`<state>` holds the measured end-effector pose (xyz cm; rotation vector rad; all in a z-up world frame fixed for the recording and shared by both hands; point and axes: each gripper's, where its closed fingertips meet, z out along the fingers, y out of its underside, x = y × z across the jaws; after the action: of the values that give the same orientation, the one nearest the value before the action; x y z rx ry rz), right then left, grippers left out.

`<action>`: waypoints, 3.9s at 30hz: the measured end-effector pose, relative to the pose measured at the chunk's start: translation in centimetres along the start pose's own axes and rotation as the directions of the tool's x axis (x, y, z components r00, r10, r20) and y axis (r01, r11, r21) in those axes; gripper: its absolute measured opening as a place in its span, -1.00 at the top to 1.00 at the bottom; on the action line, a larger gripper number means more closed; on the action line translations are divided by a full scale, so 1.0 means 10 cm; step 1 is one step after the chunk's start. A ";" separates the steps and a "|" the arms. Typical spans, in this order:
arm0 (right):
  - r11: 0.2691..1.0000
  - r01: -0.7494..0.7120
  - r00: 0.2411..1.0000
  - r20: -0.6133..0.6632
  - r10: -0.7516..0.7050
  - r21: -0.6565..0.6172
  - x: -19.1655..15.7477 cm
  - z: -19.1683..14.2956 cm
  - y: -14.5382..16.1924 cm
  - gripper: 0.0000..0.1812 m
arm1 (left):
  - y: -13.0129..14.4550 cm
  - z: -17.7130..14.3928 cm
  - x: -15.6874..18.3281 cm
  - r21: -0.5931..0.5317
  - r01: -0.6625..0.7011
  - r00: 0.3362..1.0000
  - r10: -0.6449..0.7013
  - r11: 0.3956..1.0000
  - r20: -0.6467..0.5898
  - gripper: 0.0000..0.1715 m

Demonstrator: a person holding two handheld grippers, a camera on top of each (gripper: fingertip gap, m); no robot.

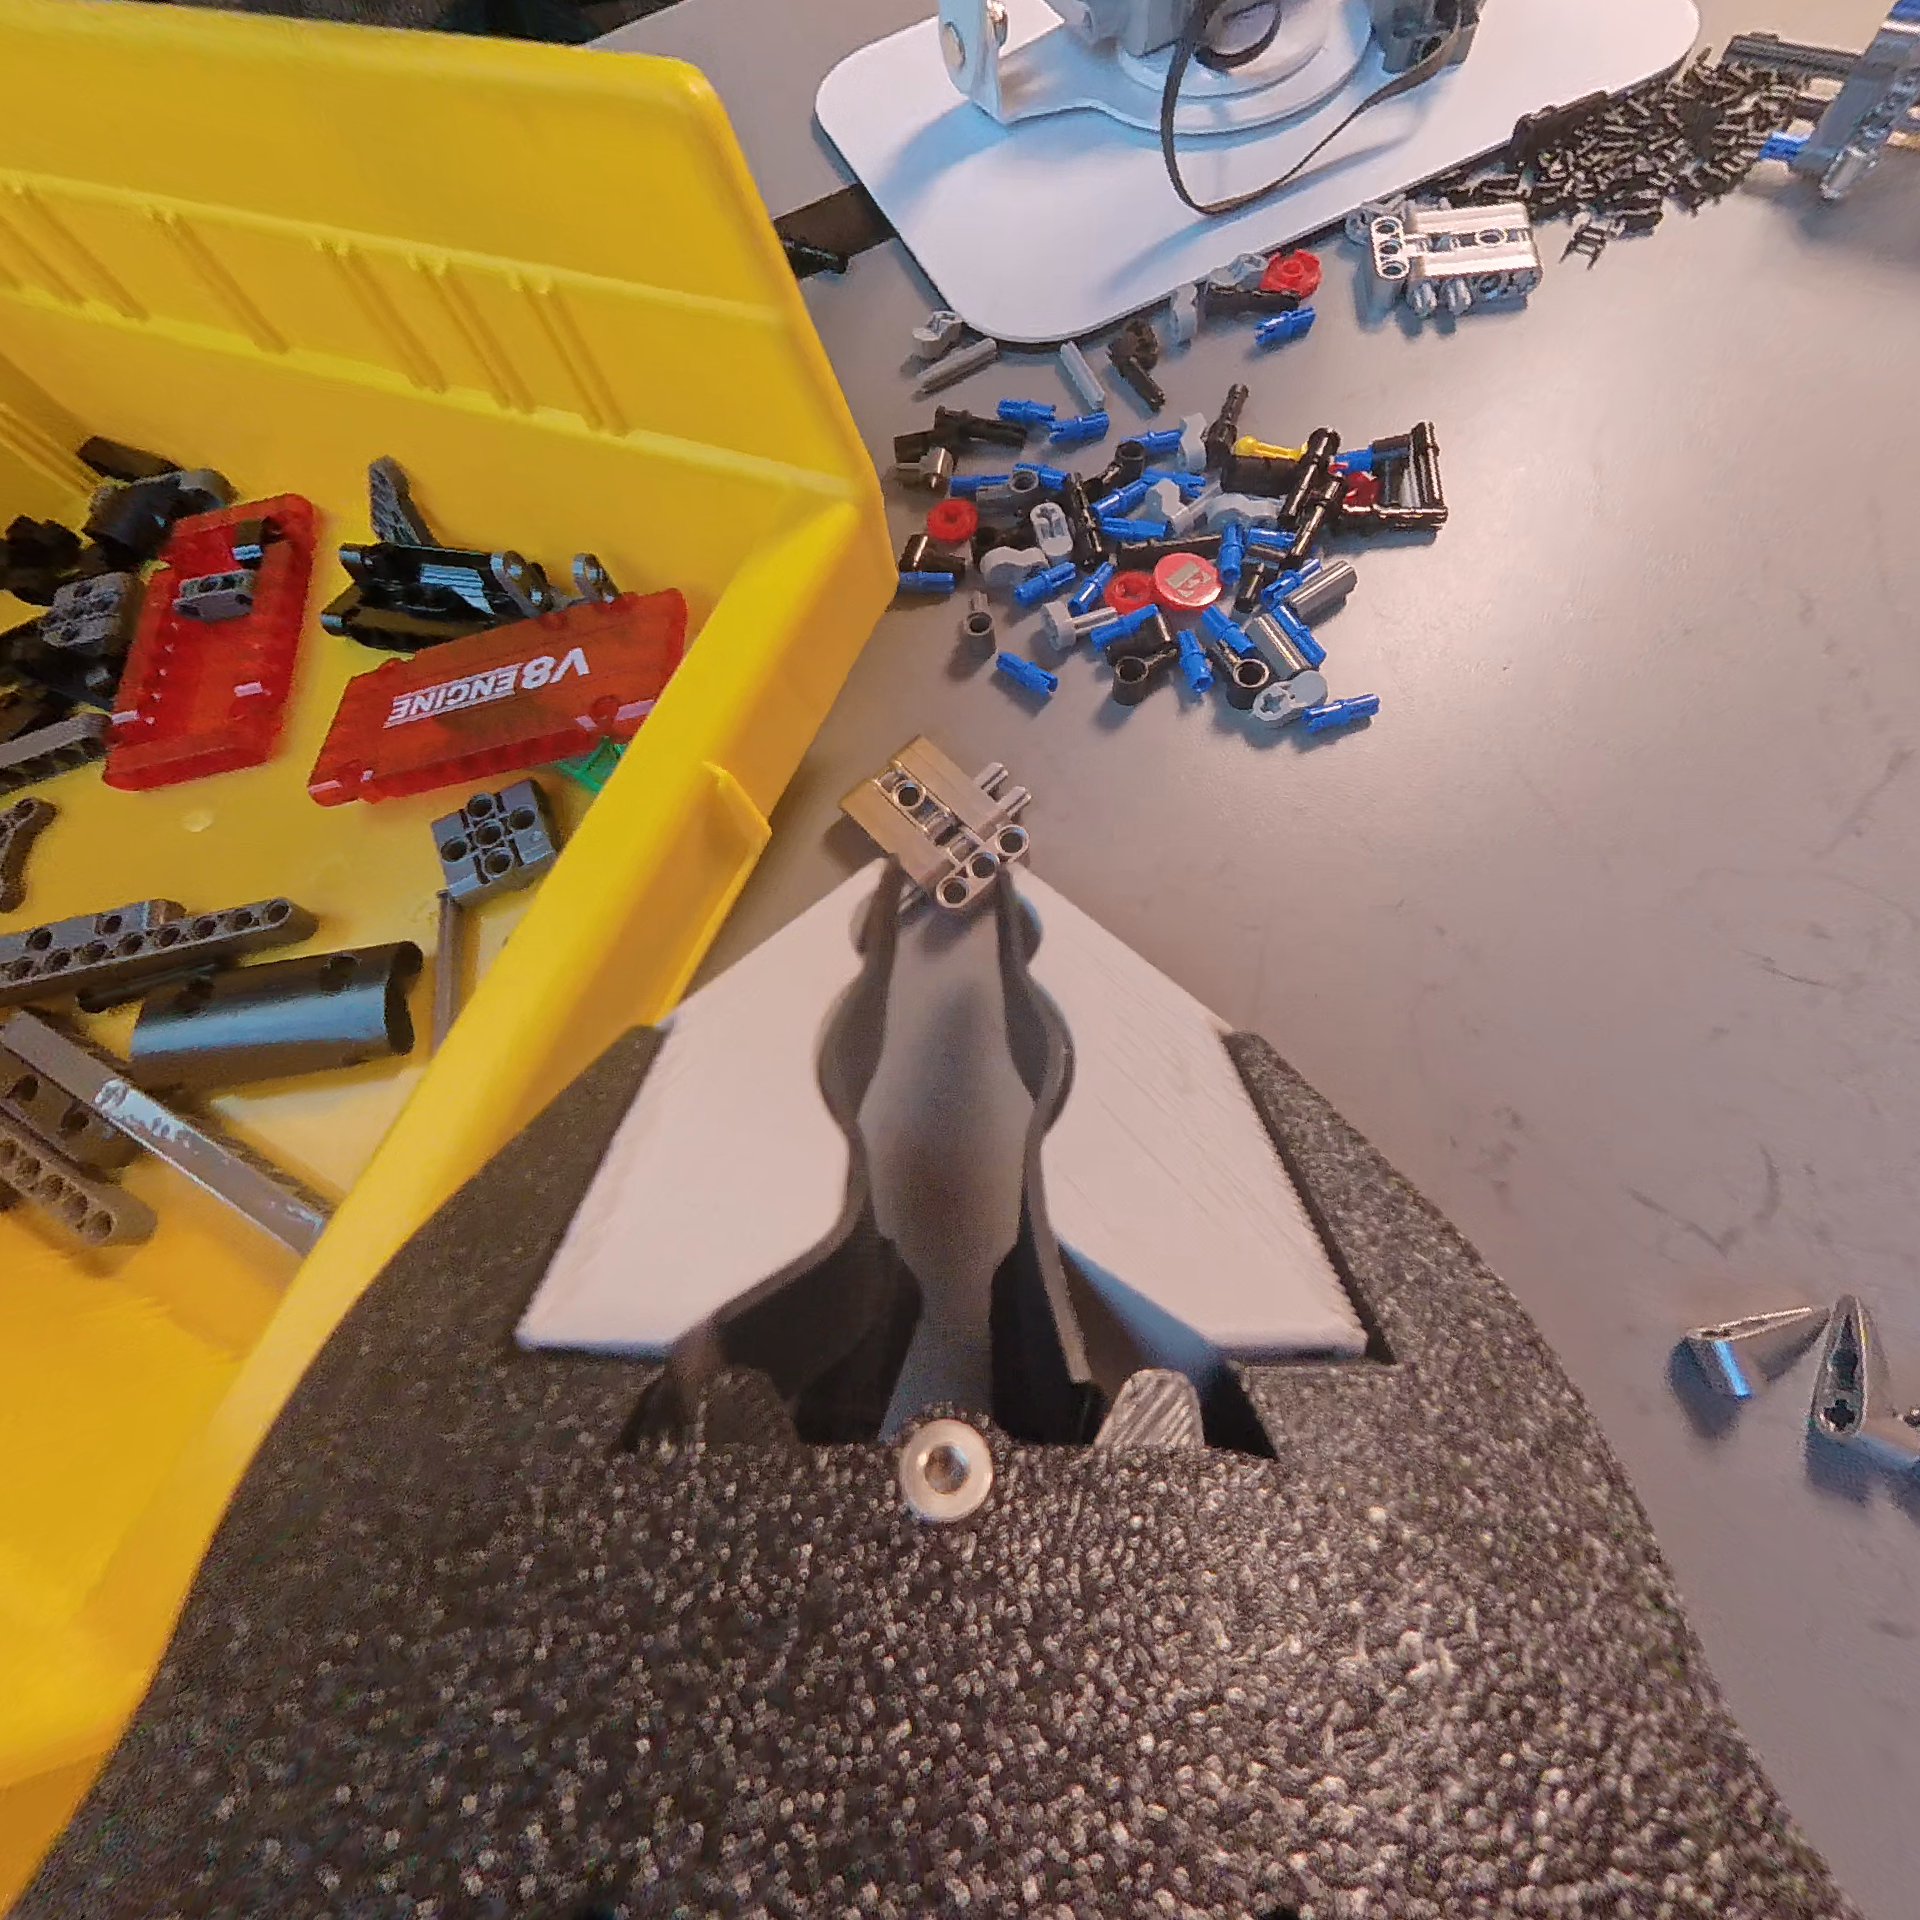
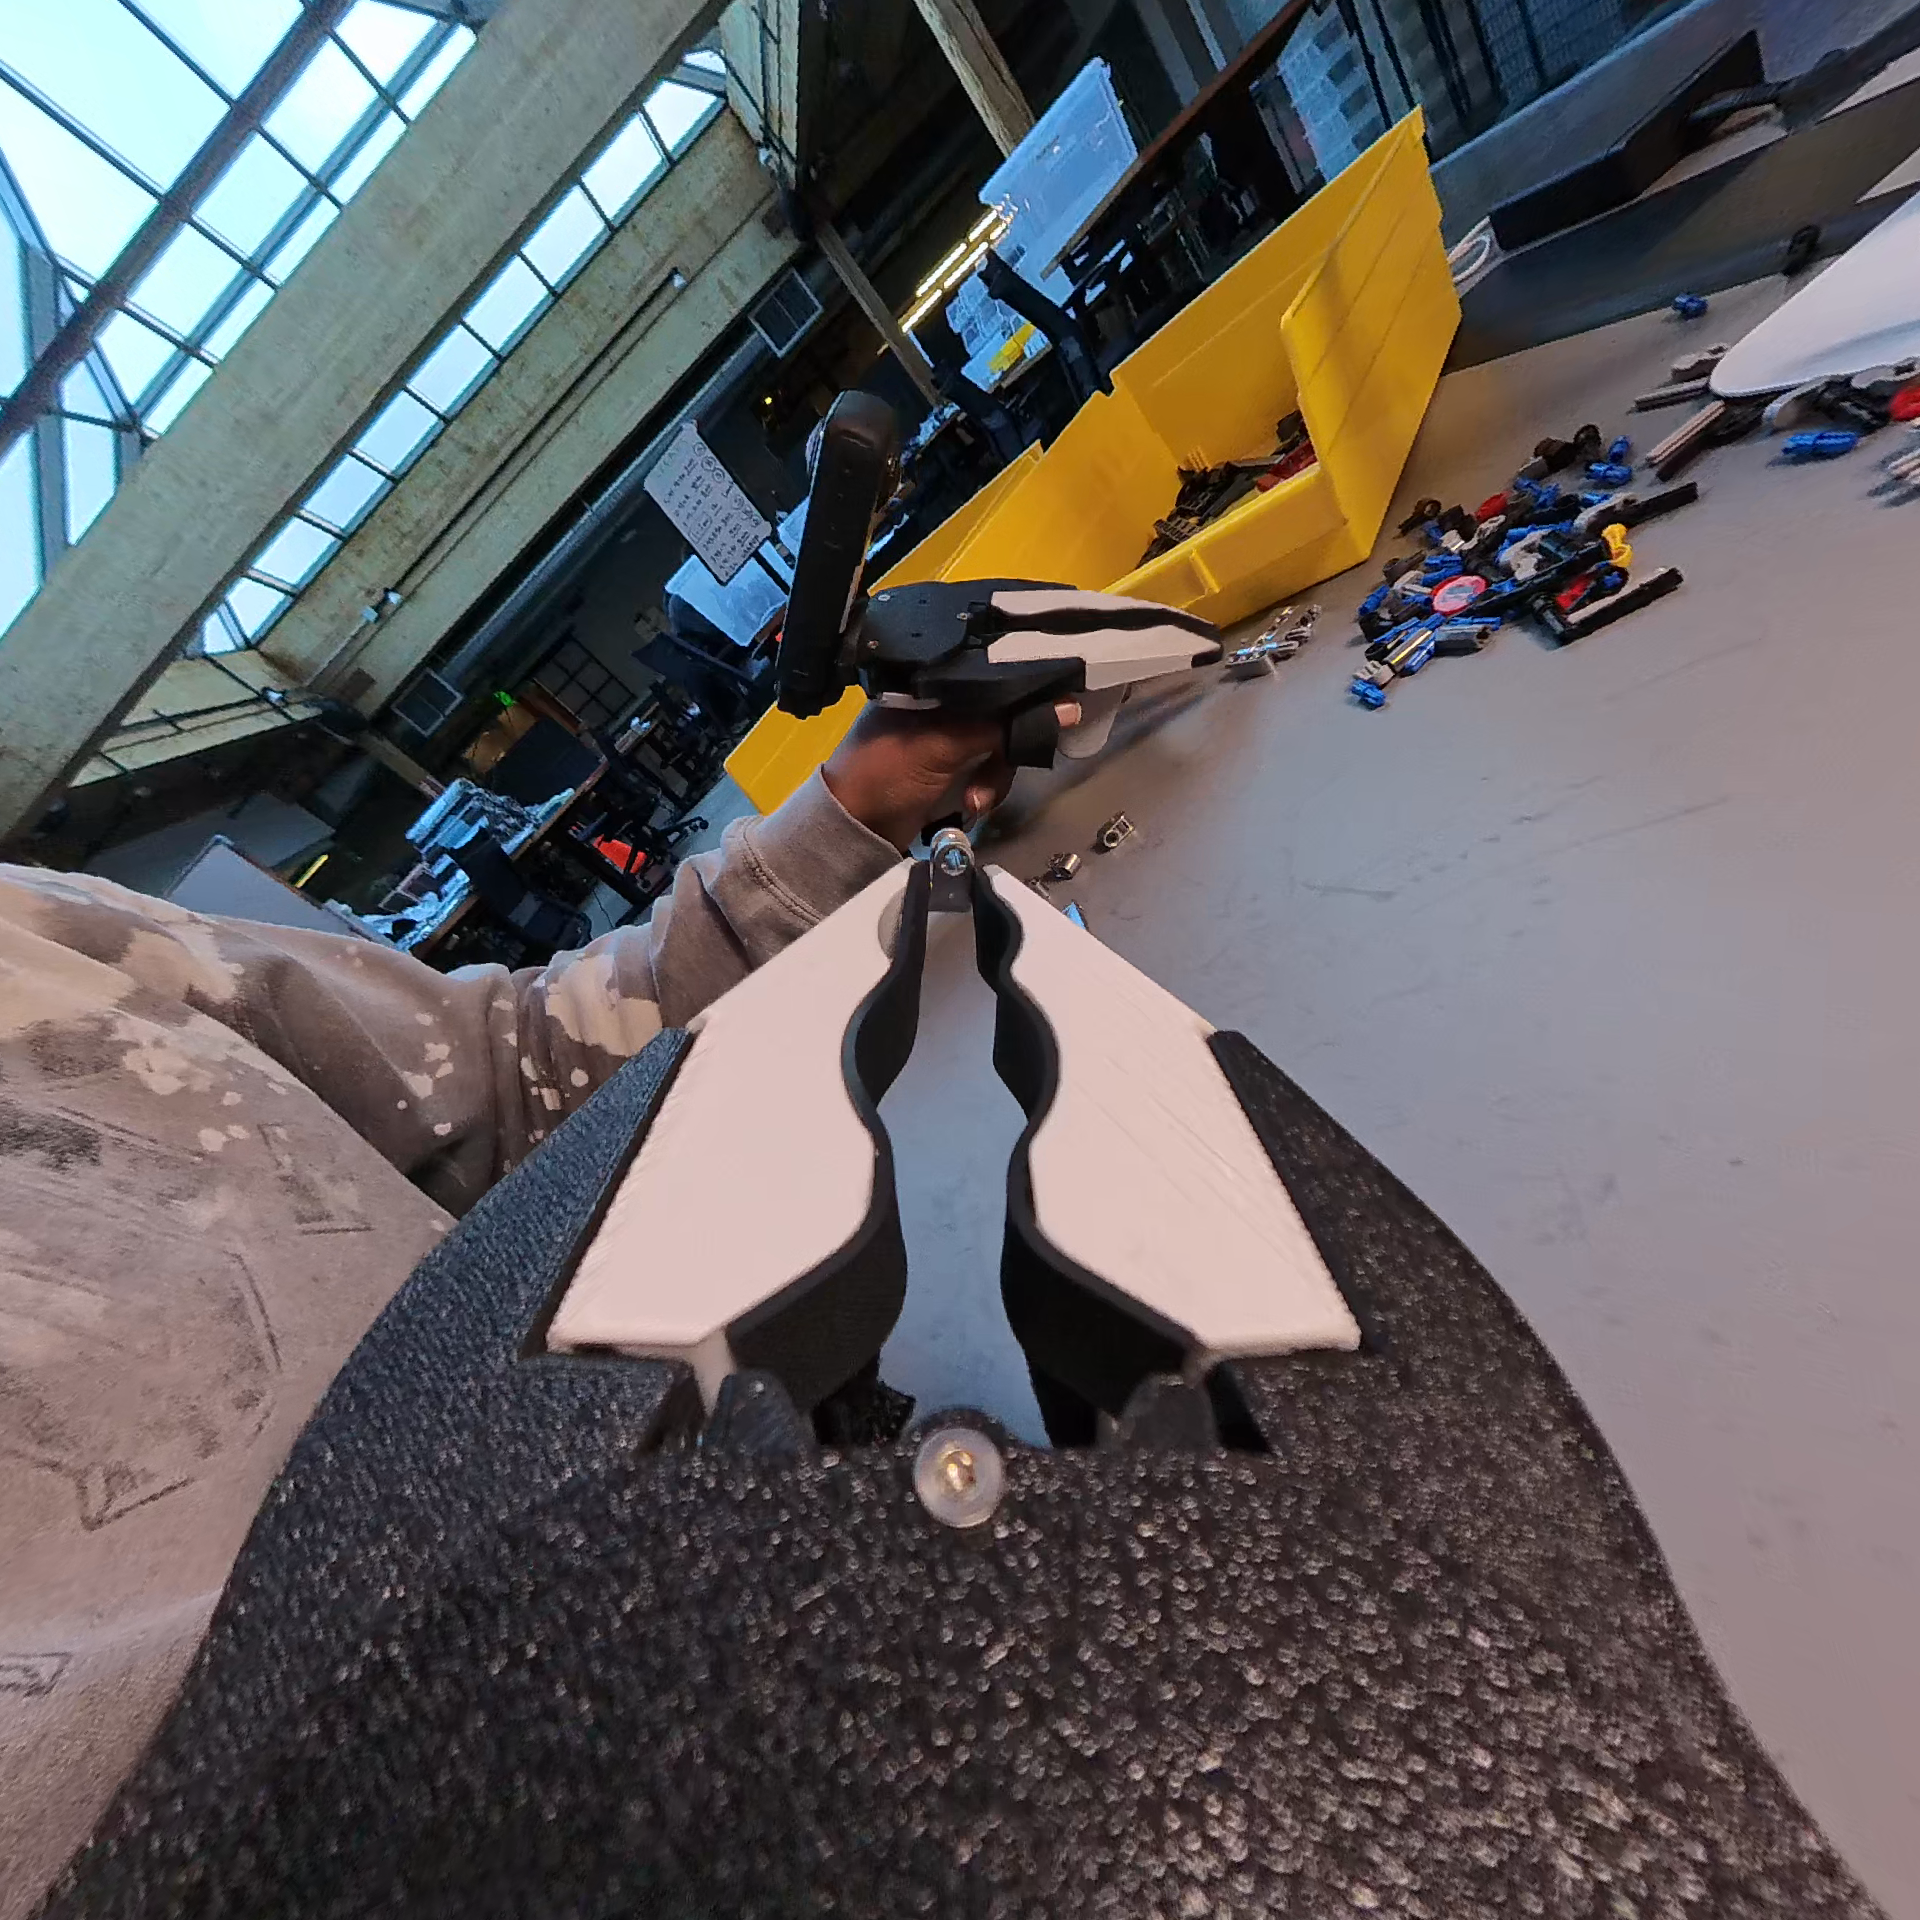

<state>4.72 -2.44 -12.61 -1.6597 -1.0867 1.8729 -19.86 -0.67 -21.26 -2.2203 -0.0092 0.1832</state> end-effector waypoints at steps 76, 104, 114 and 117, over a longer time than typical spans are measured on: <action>1.000 0.011 1.000 0.021 -0.011 -0.009 -0.07 0.02 0.02 0.92 | -0.05 -0.58 0.85 0.083 0.023 0.974 -0.003 0.996 -0.226 0.73; 1.000 0.025 1.000 0.011 -0.025 -0.003 -0.05 0.00 0.00 0.92 | -0.10 -0.83 2.05 0.143 -0.065 0.738 0.144 0.988 -0.660 0.77; 0.972 0.222 0.972 -0.069 -0.227 -0.075 -0.01 0.05 0.07 0.92 | -0.20 -0.66 1.98 0.164 -0.199 0.725 0.258 0.966 -0.639 0.77; 0.959 0.265 0.956 -0.100 -0.275 -0.103 0.03 0.05 0.09 0.92 | -0.26 -0.57 1.91 0.149 -0.218 0.739 0.263 0.964 -0.620 0.76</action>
<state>4.38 -2.95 -13.48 -1.5526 -1.2924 1.5594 -0.01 -2.15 -18.25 -2.1038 0.6560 -0.4377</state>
